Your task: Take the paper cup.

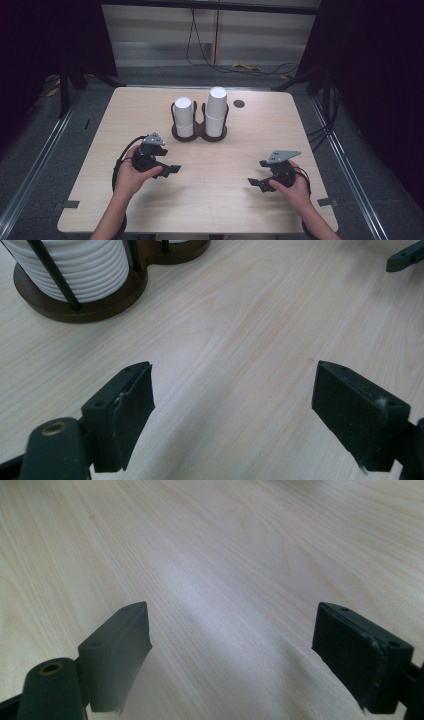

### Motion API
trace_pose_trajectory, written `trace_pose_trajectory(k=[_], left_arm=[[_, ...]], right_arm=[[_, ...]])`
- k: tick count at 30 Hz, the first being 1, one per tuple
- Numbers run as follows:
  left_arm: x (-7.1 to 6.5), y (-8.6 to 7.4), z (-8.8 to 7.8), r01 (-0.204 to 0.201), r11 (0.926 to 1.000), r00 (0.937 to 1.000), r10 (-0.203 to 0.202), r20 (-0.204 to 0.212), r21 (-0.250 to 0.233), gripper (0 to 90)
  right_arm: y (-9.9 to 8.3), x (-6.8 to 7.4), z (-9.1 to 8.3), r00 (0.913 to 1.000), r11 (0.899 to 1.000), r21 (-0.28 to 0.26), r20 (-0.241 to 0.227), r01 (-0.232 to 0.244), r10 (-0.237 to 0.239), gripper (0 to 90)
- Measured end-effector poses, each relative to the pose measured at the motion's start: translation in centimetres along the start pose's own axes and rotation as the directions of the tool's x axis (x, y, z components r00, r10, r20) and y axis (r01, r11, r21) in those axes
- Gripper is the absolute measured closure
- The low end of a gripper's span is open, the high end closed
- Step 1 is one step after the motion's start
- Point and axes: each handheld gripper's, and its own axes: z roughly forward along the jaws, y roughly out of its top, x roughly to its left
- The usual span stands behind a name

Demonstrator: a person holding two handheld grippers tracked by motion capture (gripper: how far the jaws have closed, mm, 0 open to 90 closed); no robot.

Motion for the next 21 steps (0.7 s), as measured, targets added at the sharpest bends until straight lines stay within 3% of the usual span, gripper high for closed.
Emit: trace_pose_trajectory(k=[7,12,15,16,18,20,21], left_arm=[[0.2,0.8,-0.2,-0.019,0.9998,0.9997,0.019,-0.013,0.009,16.9],[0.9,1.9,-0.1,-0.021,0.9996,0.9996,0.022,-0.019,0.020,16.9],[1.3,2.3,-0.1,-0.027,0.9993,0.9989,0.028,-0.036,0.024,16.9],[1.8,2.9,-0.3,0.003,1.0000,0.9994,-0.003,-0.035,0.008,16.7],[2.0,3.1,-0.5,0.004,1.0000,0.9997,-0.004,-0.024,-0.002,16.7],[2.3,3.8,-0.8,-0.017,0.9998,0.9986,0.018,-0.049,0.011,16.2],[2.6,4.3,-0.9,-0.003,1.0000,0.9988,0.003,-0.050,0.001,16.0]], right_arm=[[1.0,0.6,0.3,0.9997,1.000,-0.008,-0.010,0.020,-0.020,14.9],[2.3,1.5,1.3,0.9976,0.998,-0.001,-0.032,0.061,-0.061,14.9],[2.8,1.6,1.7,0.9977,0.998,-0.018,-0.040,0.055,-0.055,14.9],[3.4,1.6,2.2,0.9975,0.999,-0.018,-0.050,0.049,-0.050,14.9],[4.0,1.6,2.7,0.9978,0.998,-0.041,-0.052,0.038,-0.040,14.9],[4.8,1.7,3.1,0.9968,0.998,-0.052,-0.069,0.036,-0.040,14.8],[5.1,1.8,3.4,0.9966,0.998,-0.053,-0.073,0.035,-0.038,14.8]])
